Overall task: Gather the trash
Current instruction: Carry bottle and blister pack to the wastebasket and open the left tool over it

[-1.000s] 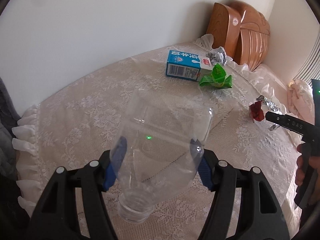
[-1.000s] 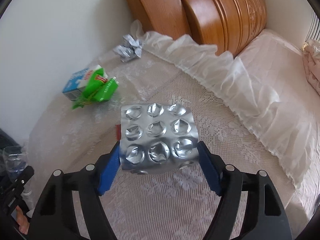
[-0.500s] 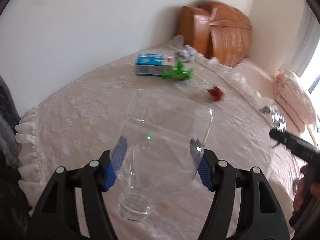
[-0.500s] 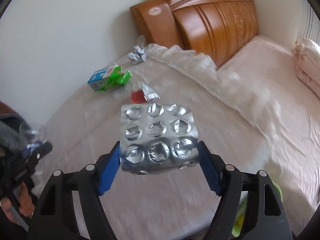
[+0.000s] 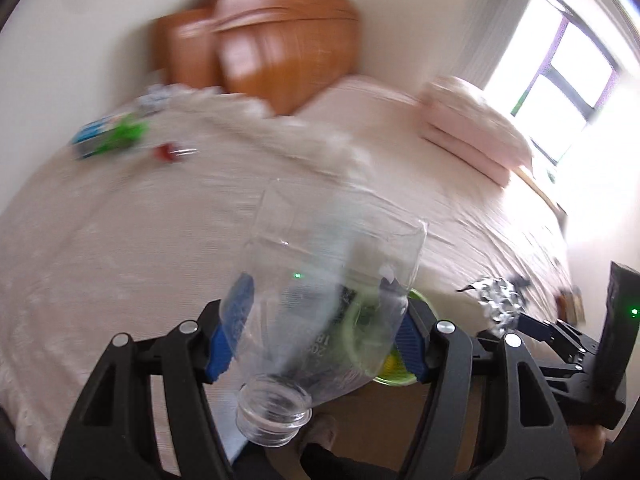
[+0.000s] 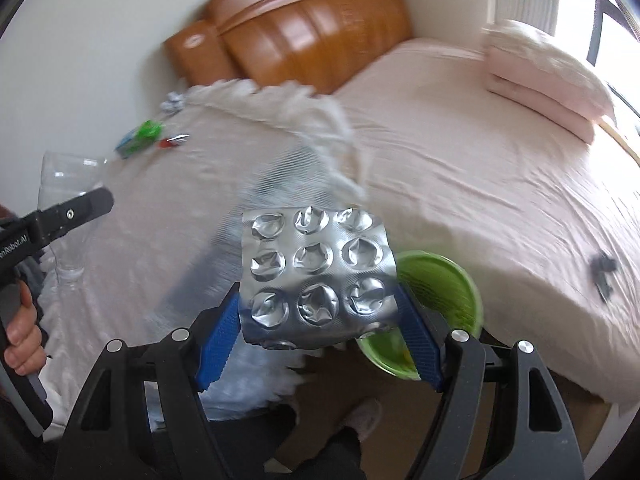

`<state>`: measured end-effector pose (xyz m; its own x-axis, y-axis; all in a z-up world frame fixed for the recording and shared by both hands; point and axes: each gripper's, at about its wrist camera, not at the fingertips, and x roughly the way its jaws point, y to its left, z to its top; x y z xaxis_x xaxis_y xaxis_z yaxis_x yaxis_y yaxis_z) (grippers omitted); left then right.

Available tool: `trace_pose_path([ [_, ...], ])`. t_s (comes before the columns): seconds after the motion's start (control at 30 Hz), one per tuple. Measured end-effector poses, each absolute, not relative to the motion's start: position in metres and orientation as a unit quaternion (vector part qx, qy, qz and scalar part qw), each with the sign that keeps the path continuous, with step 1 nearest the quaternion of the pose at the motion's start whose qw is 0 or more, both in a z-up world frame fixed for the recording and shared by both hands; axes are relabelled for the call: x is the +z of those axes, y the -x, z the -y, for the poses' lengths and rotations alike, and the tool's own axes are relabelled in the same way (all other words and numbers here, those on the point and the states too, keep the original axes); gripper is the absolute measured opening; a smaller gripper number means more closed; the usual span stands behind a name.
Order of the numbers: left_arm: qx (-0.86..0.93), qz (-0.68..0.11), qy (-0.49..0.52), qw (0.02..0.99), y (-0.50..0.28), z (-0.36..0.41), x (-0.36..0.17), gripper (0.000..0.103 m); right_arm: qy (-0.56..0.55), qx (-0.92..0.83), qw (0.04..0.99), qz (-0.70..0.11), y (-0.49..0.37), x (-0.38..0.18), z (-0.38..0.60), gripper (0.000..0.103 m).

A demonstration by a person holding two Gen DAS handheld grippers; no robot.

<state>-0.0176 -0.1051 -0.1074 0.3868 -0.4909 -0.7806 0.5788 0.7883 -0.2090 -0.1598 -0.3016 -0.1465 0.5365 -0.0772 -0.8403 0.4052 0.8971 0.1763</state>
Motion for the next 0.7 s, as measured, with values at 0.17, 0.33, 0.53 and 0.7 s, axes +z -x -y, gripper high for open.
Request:
trace_pose_path([
  [0.17,-0.381,-0.44,-0.086,0.809,0.065,0.173,-0.104,0.063,-0.194,-0.188,0.854,-0.444,0.211,-0.142,0.343,0.074],
  [0.33,-0.407,-0.431,-0.112,0.797,0.094,0.211,-0.103,0.064,-0.205,-0.209,0.854,-0.43,0.239,-0.139,0.37,0.074],
  [0.53,-0.407,-0.433,-0.129,0.794,0.109,0.23,-0.108,0.064,-0.217,-0.213,0.849,-0.433,0.247,-0.147,0.383,0.074],
  [0.7,-0.402,-0.437,-0.142,0.792,0.111,0.236,-0.12,0.064,-0.22,-0.213,0.846,-0.437,0.251,-0.151,0.385,0.074],
])
